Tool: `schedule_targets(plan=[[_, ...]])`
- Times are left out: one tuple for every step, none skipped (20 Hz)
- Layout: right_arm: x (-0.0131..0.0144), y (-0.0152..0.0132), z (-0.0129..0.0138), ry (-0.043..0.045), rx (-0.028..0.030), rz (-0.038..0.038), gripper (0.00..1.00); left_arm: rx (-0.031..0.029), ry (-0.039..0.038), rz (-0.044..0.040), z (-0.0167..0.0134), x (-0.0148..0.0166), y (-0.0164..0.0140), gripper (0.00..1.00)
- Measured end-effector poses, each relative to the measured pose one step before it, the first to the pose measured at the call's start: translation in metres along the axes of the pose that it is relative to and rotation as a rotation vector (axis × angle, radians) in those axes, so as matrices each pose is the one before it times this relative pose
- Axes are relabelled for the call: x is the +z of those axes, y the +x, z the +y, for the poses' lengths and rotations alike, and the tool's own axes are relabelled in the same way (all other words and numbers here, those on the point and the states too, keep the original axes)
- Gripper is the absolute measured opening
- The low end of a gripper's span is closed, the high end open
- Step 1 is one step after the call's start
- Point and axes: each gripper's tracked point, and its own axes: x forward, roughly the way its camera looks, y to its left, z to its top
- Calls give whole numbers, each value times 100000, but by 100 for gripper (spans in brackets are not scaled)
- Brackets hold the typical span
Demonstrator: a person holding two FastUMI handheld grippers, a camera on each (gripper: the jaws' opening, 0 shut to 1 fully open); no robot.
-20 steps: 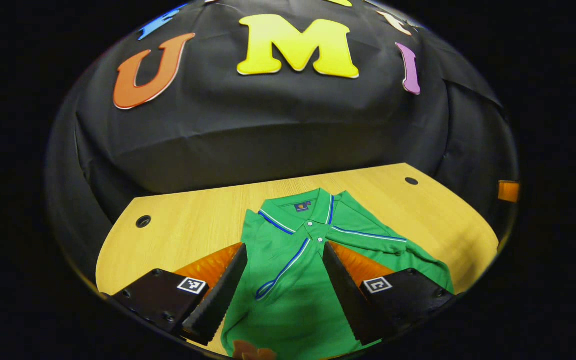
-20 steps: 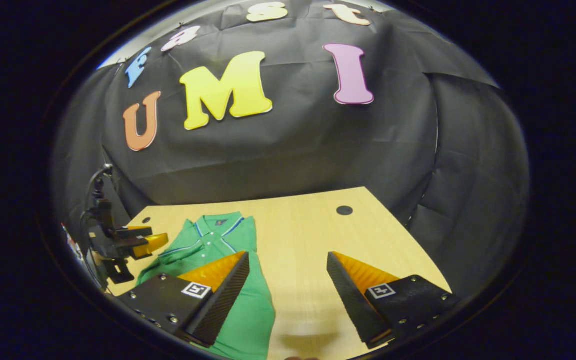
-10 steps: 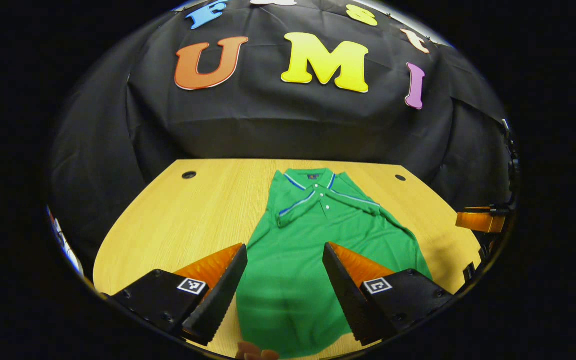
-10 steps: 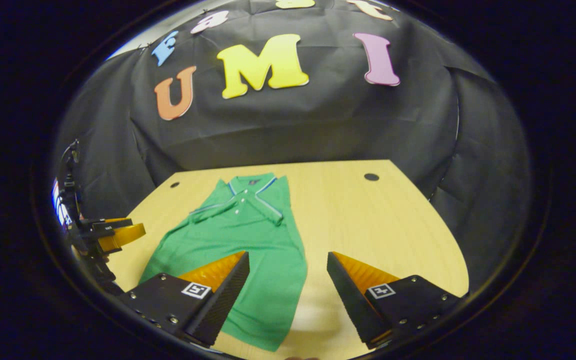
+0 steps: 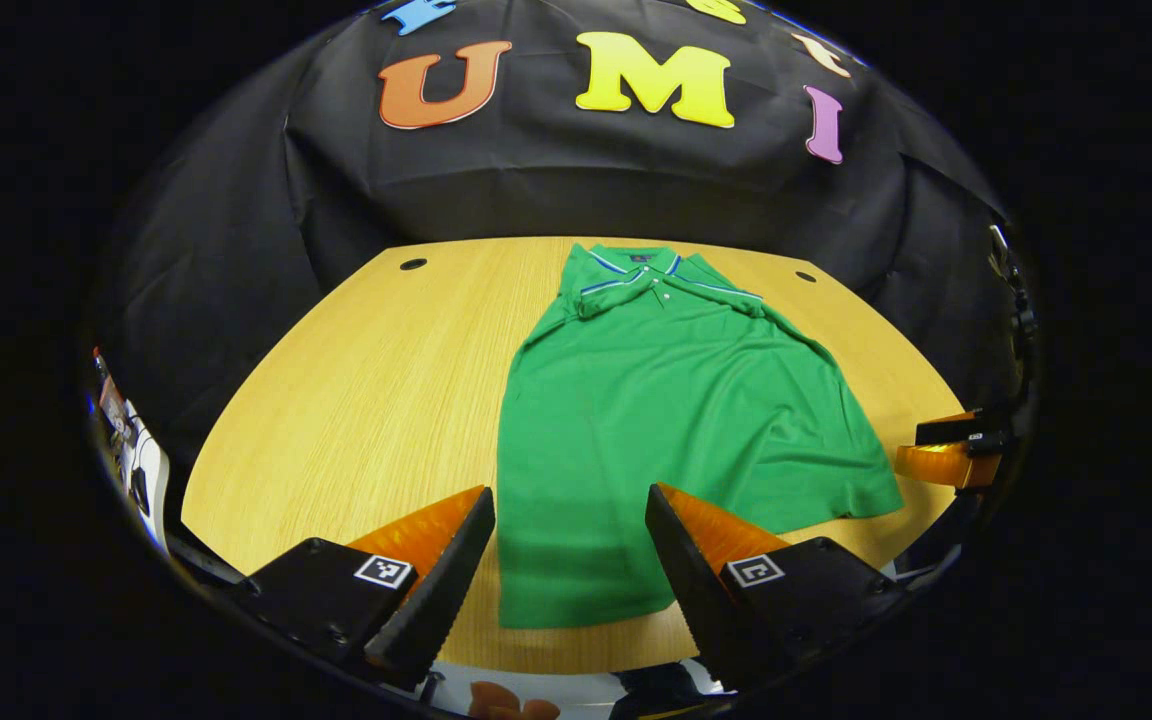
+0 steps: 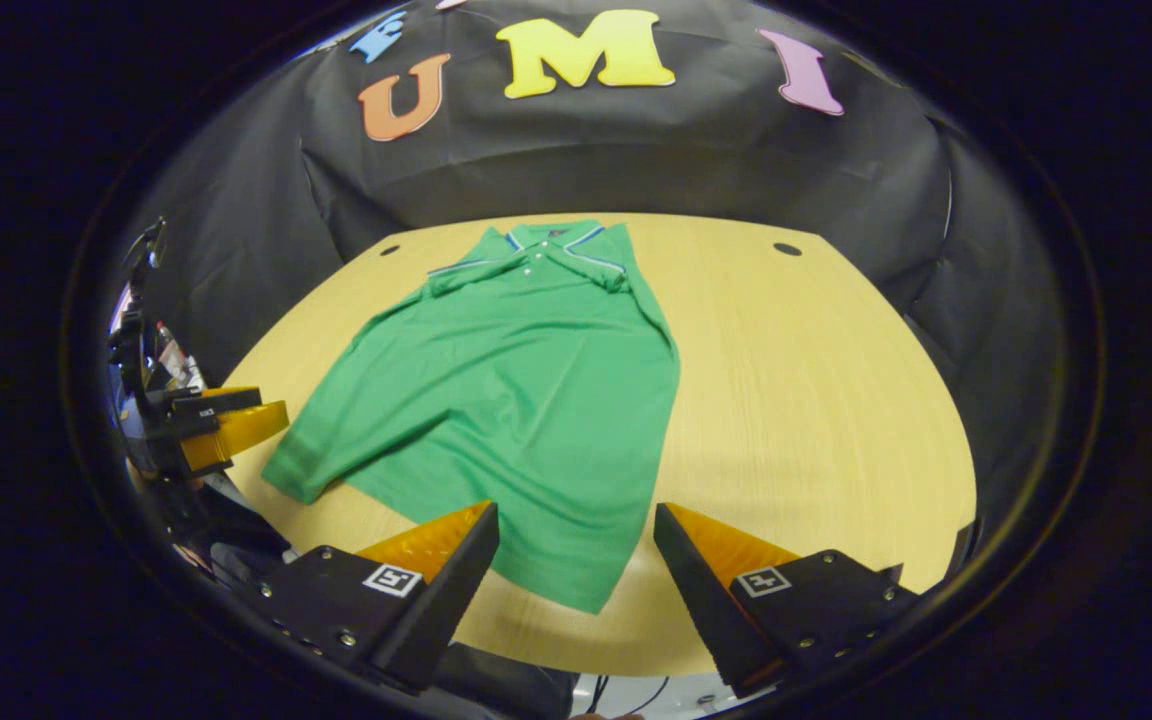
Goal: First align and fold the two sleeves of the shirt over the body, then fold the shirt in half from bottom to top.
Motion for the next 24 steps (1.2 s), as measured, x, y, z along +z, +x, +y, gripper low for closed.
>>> schedule_targets(plan=[[-675, 66, 150, -408, 158, 1696, 98, 533, -402, 1800, 60, -849, 84, 98], [-570, 184, 244, -869, -386, 1460, 98, 406, -529, 1113, 111, -716, 136, 98], [-502, 153, 57, -1110, -366, 1337, 98, 731, -336, 850, 141, -520, 180, 98], [-547, 428, 138, -1144, -307, 1441, 98, 658, -157, 1187, 165, -697, 131, 98], [-642, 320, -118, -1229, -577, 2106, 98, 251, -175, 771, 125, -461, 40, 98], [-646, 497, 61, -806, -410, 2686, 98, -18, -189, 1350, -32, -549, 303, 98], [-496, 148, -162, -1258, -1501, 1443, 98, -228, -349, 1008, -111, -558, 202, 98], [137, -159, -10, -1153, -117, -1363, 100, 198, -313, 2172, -143, -699, 149, 98], [-366, 94, 23, -1678, -10, 1165, 100, 105, 1849, -4033, 37, 412, -139, 98], [130, -6, -4, -551, 393, -1513, 100, 553, 998, 788, -145, -226, 151, 99], [-135, 4, -39, -103, 445, -213, 100, 83, -177, -2285, -55, 222, -159, 98], [26, 24, -134, 760, -321, -721, 100, 333, -606, -1460, 55, -58, 202, 99], [-65, 66, -56, 1181, -421, -1577, 100, 555, -827, -1959, -18, -48, -76, 100], [180, 103, 26, 174, -1257, -1032, 100, 543, -284, -928, 60, 62, 102, 99], [134, -114, 287, 559, 986, -1358, 94, 56, 396, 1117, -22, 60, 242, 98], [410, 481, 431, 901, 1098, -2633, 63, 1346, -609, 570, 88, 63, 232, 94], [-244, 310, 15, 1865, -812, -397, 32, 2555, -2670, -454, 417, 110, 232, 64], [175, -148, -65, 360, -254, 1030, 2, 695, -2874, -186, -22, 80, -293, 34], [36, -70, 7, -159, 407, 936, 2, 254, -1247, 207, -27, 11, -108, 4], [45, -28, 8, 1065, 455, 185, 2, -199, -417, 343, -167, 88, 81, 4], [220, -255, -5, 1596, 493, -737, 2, -404, 815, 588, -81, -53, 12, 4], [-13, 310, -7, 1029, 242, 533, 1, -453, 1482, 877, -44, -31, 69, 4], [159, -155, 40, 299, -169, -165, 1, -337, 1253, 765, 30, 58, -56, 3], [-64, 37, -130, -232, -417, 460, 1, -541, -17, 747, 43, 95, -87, 3]])
